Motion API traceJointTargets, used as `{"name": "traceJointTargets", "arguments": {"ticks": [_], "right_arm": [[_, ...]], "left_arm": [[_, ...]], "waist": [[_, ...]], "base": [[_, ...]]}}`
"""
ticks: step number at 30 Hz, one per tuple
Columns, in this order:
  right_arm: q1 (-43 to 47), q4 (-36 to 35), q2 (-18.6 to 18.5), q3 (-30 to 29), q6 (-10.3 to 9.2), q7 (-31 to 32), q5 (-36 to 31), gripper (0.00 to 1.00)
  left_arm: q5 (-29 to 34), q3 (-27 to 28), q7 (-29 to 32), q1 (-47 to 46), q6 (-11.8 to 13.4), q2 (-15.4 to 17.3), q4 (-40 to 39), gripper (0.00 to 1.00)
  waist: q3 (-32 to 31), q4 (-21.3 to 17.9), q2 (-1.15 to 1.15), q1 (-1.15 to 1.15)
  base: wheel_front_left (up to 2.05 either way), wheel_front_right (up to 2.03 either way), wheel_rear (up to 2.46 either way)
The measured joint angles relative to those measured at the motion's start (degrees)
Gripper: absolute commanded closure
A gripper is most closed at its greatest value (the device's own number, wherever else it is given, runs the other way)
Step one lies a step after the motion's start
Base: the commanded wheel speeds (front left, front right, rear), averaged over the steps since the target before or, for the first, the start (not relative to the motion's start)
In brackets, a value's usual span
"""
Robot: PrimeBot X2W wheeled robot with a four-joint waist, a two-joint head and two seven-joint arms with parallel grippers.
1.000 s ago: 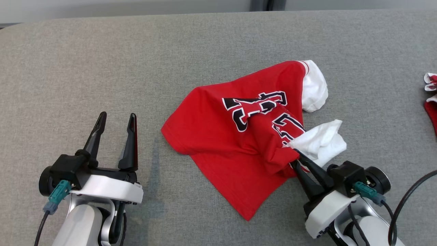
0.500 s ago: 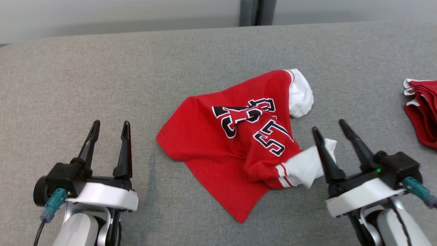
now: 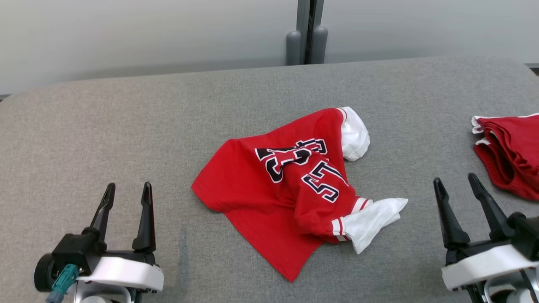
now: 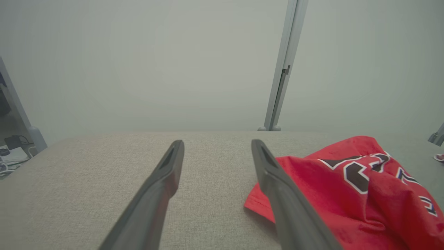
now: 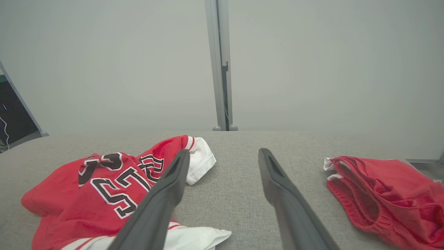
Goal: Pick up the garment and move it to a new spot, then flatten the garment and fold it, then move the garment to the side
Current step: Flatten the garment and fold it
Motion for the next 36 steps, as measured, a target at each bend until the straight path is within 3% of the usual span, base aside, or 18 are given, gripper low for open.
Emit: {"name": "traceJointTargets", "arguments": {"ticks": [26, 36], "right_arm": [[2.7, -2.8, 0.8, -1.0, -0.01, 2.1, -0.4, 0.00], [1.2, -3.1, 0.7, -0.8, -0.01, 2.3, -0.9, 0.00]], "left_arm": [[-0.3, -2.5, 2.4, 1.6, 0.6, 0.5, -2.5, 0.00], [-1.4, -13.1, 10.8, 0.4, -6.1, -2.6, -0.6, 0.00]], "waist": [[-0.2, 0.2, 0.00, 0.00], [3.7, -0.1, 0.00, 0.00]], "base": [[0.00, 0.00, 0.00], [0.00, 0.00, 0.00]]}}
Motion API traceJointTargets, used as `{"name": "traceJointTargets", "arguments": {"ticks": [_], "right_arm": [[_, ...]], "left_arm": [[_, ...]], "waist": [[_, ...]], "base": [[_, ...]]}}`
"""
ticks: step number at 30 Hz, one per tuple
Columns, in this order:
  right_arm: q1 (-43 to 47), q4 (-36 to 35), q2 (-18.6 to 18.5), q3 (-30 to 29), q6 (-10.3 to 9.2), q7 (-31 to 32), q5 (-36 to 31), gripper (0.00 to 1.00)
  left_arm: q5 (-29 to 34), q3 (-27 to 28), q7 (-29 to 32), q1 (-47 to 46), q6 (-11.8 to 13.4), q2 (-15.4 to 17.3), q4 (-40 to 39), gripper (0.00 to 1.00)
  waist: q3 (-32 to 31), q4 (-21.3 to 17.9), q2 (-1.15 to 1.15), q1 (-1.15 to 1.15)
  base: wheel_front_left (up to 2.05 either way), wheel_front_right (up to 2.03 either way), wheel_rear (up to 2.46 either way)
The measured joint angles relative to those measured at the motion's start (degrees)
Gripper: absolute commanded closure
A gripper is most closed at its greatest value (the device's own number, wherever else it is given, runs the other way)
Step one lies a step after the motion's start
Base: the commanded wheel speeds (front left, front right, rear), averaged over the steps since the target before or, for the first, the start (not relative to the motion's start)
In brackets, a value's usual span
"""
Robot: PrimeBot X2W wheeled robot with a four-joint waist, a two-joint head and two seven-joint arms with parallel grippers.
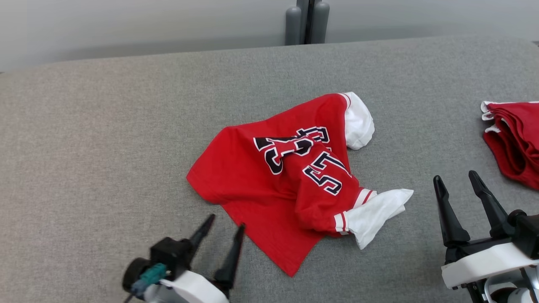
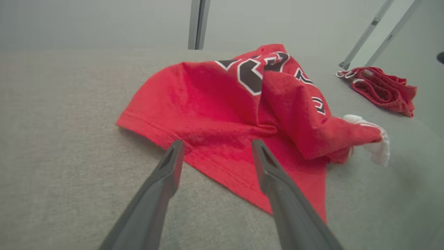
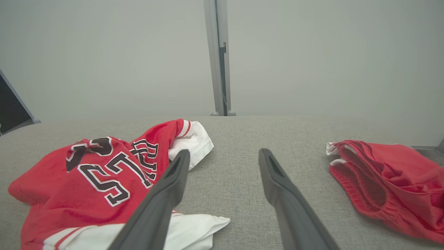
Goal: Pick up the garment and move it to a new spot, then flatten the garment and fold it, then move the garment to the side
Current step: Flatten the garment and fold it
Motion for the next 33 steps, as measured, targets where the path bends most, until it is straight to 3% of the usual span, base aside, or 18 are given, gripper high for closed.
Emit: {"name": "traceJointTargets", "arguments": {"ticks": [6, 14, 15, 16, 17, 23, 33], "right_arm": [[-1.0, 0.0, 0.5, 0.2, 0.00, -0.1, -0.1, 0.00], [-2.6, 0.0, 0.6, 0.7, 0.01, -0.5, -0.2, 0.00], [-2.7, 0.0, 0.6, 0.6, 0.01, -0.5, -0.2, 0.00], [-2.8, 0.1, 0.6, 0.6, 0.01, -0.5, -0.2, 0.00], [-3.1, 0.2, 0.6, 0.5, 0.01, -0.5, -0.2, 0.00], [-3.2, 0.5, 0.9, -0.1, 0.01, -1.0, -0.1, 0.00], [-3.3, 1.1, 1.2, -1.4, 0.01, -1.4, -0.1, 0.00]], "left_arm": [[-0.7, -4.4, 4.0, 0.0, -2.7, -1.5, 2.4, 0.00], [-1.2, -5.6, 5.8, -3.8, -3.9, -2.3, 7.7, 0.00], [-1.5, -5.5, 5.7, -4.3, -4.0, -2.5, 8.2, 0.32], [-1.6, -5.5, 5.4, -4.8, -4.2, -2.6, 8.6, 0.90], [-1.6, -5.4, 5.2, -5.1, -4.3, -2.7, 9.0, 1.00], [-1.6, -2.7, 1.5, -6.1, -2.9, -2.0, 10.0, 1.00], [-2.9, 4.0, 0.5, -6.9, 0.8, 3.6, 5.7, 1.00]], "waist": [[2.6, -0.4, 0.00, 0.00], [6.0, -1.7, 0.00, 0.00], [6.3, -1.9, 0.00, 0.00], [6.5, -2.2, 0.00, 0.00], [6.7, -2.4, 0.00, 0.00], [7.0, -3.1, 0.00, 0.00], [6.9, -2.2, 0.00, 0.00]], "base": [[0.00, 0.00, 0.00], [0.00, 0.00, 0.00], [0.00, 0.00, 0.00], [0.00, 0.00, 0.00], [0.00, 0.00, 0.00], [0.00, 0.00, 0.00], [0.00, 0.00, 0.00]]}}
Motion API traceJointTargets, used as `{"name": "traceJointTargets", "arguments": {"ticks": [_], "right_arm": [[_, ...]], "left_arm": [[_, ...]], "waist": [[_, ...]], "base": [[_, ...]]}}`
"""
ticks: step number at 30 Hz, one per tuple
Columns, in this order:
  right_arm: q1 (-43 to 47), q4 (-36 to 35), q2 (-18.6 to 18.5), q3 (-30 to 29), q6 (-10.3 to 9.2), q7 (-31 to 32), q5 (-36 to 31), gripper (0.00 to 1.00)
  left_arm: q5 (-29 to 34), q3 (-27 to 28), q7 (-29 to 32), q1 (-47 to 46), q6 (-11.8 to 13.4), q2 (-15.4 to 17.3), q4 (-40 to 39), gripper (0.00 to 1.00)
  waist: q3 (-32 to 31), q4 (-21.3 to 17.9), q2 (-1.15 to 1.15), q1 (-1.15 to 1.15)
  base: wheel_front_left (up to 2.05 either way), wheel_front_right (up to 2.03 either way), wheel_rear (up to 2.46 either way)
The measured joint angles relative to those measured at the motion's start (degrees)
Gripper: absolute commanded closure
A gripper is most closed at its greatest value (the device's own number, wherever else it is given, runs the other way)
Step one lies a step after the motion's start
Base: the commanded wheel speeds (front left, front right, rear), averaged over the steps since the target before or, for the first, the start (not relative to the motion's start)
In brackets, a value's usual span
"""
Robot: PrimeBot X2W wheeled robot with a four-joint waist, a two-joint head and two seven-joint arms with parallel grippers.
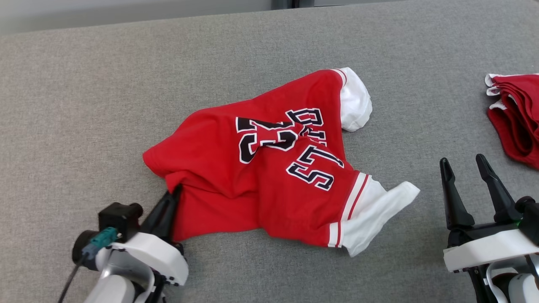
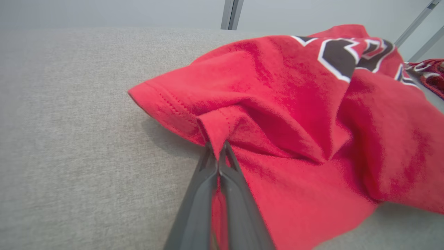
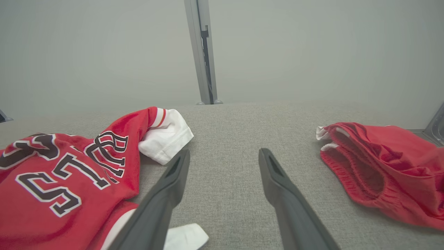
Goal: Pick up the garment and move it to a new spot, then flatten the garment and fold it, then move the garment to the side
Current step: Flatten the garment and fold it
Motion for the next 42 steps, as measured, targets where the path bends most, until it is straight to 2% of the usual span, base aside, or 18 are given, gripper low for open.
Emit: {"name": "traceJointTargets", "arguments": {"ticks": [7, 12, 13, 14, 21, 25, 31, 42], "right_arm": [[-0.1, 0.4, 0.0, -0.4, 0.00, -0.2, 0.1, 0.00], [-0.1, 0.4, 0.1, -1.0, 0.00, -0.4, 0.1, 0.00], [-0.2, 0.4, 0.1, -1.0, 0.00, -0.4, 0.2, 0.00], [-0.2, 0.5, 0.1, -1.1, 0.00, -0.4, 0.2, 0.00], [-0.4, 0.5, 0.0, -0.9, 0.00, -0.8, 0.3, 0.00], [0.1, 0.5, -0.2, -0.6, 0.00, -0.7, 0.1, 0.00], [1.8, 0.4, -0.5, -0.4, 0.00, 0.0, -0.2, 0.00], [4.4, -0.9, -0.7, 0.0, 0.00, 1.0, -0.2, 0.00]], "left_arm": [[-1.3, 4.6, 0.5, 2.1, 3.1, 3.4, -2.7, 1.00], [-2.8, 6.5, 0.3, 3.6, 4.1, 3.7, -2.8, 1.00], [-3.0, 6.5, 0.3, 3.6, 4.1, 3.6, -2.8, 0.64], [-3.0, 6.4, 0.2, 3.6, 4.1, 3.4, -2.8, 0.00], [-2.9, 6.8, -5.0, 3.6, 4.6, 2.1, -3.3, 0.00], [-0.5, 7.8, -10.2, 3.6, 6.0, 1.1, -5.3, 0.00], [2.4, 8.7, -11.4, 3.6, 6.6, 0.9, -7.6, 0.00], [2.3, 8.9, -11.5, 9.3, 6.6, 1.5, -7.3, 0.00]], "waist": [[-0.4, 0.4, 0.00, 0.01], [-0.6, 0.6, 0.00, 0.00], [-0.6, 0.7, 0.00, 0.00], [-0.7, 0.8, 0.00, 0.00], [-1.9, 1.2, 0.00, 0.00], [-3.6, 1.9, 0.00, 0.00], [-6.2, 2.8, 0.00, 0.00], [-10.1, 2.9, 0.00, 0.00]], "base": [[0.00, 0.00, 0.00], [0.00, 0.00, 0.00], [0.00, 0.00, 0.00], [0.00, 0.00, 0.00], [0.00, 0.00, 0.00], [0.00, 0.00, 0.00], [0.00, 0.00, 0.00], [0.00, 0.00, 0.00]]}}
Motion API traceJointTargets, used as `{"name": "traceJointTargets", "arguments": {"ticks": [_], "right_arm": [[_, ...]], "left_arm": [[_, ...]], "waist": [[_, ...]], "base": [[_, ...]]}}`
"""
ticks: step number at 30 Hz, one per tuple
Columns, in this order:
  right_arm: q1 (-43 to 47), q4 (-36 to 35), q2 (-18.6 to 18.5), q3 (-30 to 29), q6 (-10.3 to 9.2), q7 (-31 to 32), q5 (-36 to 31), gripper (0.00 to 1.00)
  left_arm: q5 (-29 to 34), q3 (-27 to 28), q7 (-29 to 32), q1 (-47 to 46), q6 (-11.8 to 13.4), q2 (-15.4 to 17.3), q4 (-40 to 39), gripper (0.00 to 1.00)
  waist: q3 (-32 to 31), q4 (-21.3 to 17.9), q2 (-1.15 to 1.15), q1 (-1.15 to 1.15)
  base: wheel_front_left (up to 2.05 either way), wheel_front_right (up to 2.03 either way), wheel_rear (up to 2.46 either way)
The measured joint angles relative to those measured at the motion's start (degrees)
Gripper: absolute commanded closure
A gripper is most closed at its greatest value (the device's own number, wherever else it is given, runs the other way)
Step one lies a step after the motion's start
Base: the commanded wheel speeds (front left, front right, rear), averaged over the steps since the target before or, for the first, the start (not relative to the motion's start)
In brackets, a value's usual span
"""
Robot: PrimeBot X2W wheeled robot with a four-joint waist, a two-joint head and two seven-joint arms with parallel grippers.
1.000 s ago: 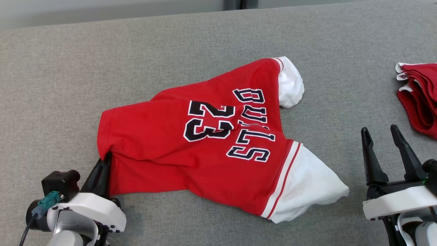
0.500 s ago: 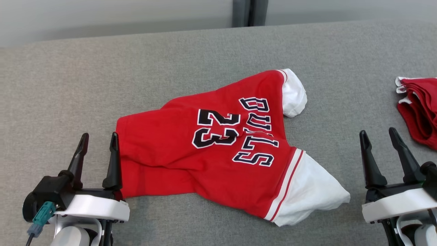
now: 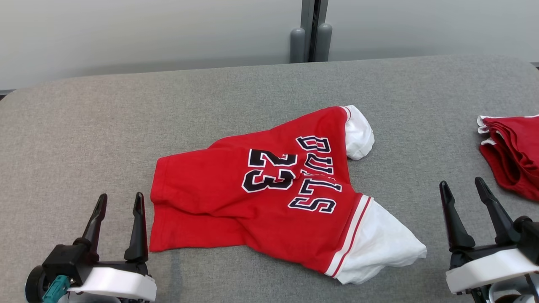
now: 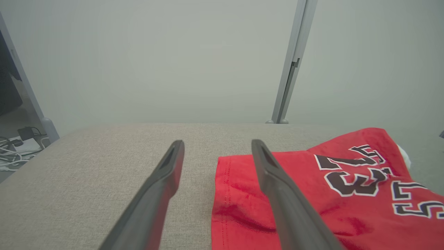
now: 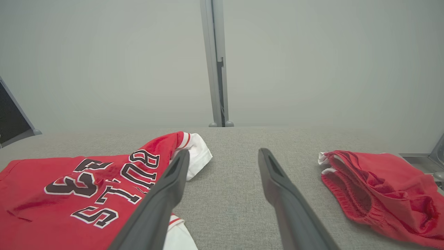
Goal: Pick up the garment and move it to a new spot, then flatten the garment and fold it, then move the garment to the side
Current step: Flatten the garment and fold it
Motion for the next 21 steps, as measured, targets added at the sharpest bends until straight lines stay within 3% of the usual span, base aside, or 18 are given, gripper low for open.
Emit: {"name": "traceJointTargets", "arguments": {"ticks": [21], "right_arm": [[0.5, -0.2, 0.8, -0.3, 0.00, 0.3, 1.4, 0.00]], "left_arm": [[-0.9, -2.3, 2.4, 0.5, -0.6, 0.2, 0.8, 0.00]], "waist": [[0.0, 0.9, 0.00, 0.00]], "base": [[0.00, 0.00, 0.00]]}}
